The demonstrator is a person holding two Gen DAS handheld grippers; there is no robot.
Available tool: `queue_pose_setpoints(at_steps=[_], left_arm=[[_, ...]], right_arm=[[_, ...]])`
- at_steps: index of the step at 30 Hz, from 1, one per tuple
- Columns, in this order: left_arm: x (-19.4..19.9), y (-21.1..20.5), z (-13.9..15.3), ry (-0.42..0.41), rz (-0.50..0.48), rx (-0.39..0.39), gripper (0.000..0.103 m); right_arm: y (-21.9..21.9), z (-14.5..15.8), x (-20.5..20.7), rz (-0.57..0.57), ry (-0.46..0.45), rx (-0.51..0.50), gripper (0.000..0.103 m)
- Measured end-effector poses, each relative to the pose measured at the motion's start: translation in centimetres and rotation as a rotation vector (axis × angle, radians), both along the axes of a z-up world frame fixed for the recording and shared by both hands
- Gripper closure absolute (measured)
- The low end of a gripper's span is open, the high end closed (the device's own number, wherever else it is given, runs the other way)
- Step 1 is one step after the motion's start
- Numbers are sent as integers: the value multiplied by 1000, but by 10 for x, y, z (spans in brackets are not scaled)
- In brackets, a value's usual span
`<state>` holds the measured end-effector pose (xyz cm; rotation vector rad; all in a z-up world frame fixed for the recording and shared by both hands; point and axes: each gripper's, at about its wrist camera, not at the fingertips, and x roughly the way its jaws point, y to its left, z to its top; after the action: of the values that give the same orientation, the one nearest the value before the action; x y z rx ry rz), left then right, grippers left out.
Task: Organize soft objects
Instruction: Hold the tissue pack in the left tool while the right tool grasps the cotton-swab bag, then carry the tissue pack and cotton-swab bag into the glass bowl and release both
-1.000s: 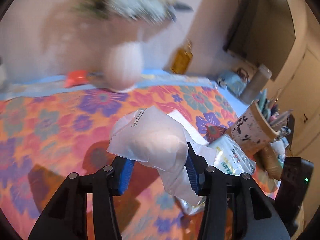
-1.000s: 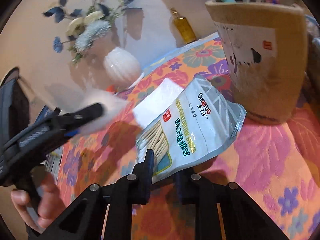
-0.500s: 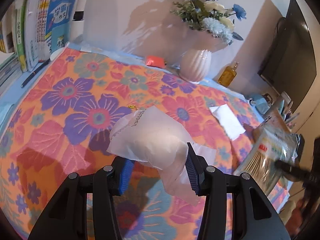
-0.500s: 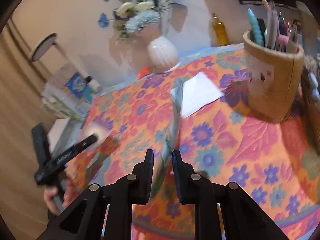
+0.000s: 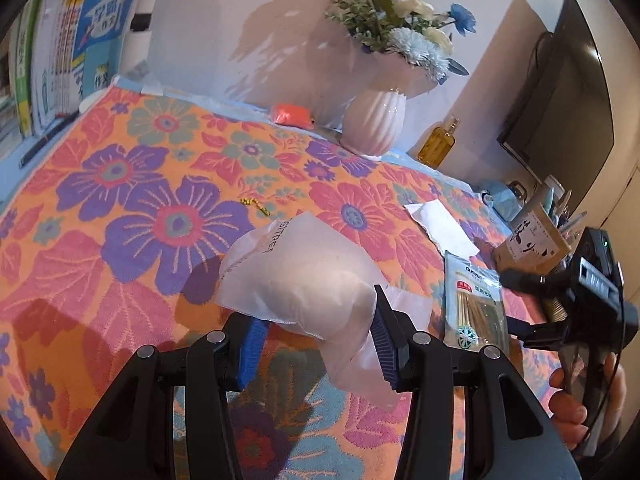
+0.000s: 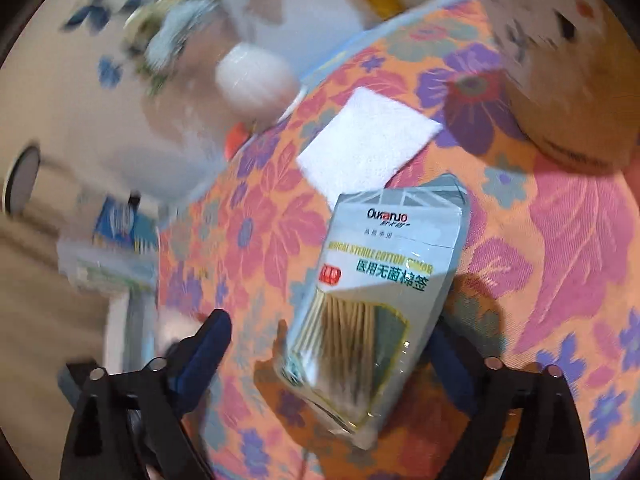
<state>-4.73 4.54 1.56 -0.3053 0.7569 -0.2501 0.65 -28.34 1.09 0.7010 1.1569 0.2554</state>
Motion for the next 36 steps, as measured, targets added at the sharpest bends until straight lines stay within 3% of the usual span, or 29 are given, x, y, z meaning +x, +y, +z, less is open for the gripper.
queue_pose_setpoints(at_steps=[2,6,9,10,12,14,16,22,25,28,36], left_arm=[[-1,-1,1,-12,-2,9,58],[-1,3,-1,-4,-5,-7,58],[-1,3,-1,-2,-7,-15,58],[-1,3,-1,-3,-8,-14,58],[-1,2,-1,-4,-15,-8,58],[-2,0,-1,-6,-20,-4,58],[-1,0,-1,-4,-23,-1,58],[-3,-5,1,-3,-28,20,58],[-7,-15,7,-14,-47,52,58],[-16,-33,16,-35,-105,27,58],[-29,-102,48,-99,-232,69,58]], right_arm=[[15,3,0,-9,-23,-73,0],[85,2,4,110,-44,-532,0],[112,-6,4,166,-70,-685,0],[115,-6,4,165,-83,-697,1],[115,-3,4,186,-106,-681,17],[114,4,-2,223,-154,-684,46],[109,8,-12,252,-185,-650,55],[90,27,-49,261,-285,-469,57],[78,45,-64,251,-333,-484,57],[59,63,-75,214,-359,-484,57],[-11,87,-93,79,-358,-478,57]])
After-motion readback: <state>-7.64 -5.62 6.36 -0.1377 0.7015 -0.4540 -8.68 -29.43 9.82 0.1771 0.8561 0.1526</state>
